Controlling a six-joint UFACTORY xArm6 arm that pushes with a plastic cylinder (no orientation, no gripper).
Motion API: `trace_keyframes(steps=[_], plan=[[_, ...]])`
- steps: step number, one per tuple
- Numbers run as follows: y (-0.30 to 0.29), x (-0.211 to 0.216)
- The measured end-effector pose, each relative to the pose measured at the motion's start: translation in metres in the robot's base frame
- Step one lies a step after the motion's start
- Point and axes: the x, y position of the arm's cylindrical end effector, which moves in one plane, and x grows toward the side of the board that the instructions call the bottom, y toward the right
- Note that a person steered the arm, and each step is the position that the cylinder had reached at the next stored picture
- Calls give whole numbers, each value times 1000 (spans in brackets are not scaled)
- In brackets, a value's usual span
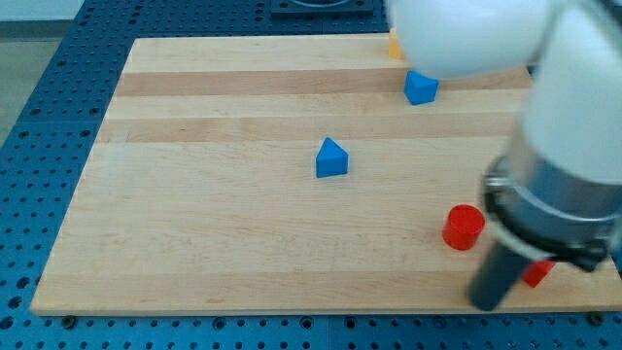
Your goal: Push red star up
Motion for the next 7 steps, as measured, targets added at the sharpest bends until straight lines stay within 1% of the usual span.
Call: trace_keyframes(steps=[1,3,4,7], plan=[[35,0],[35,-6],[35,-24],[42,-56]])
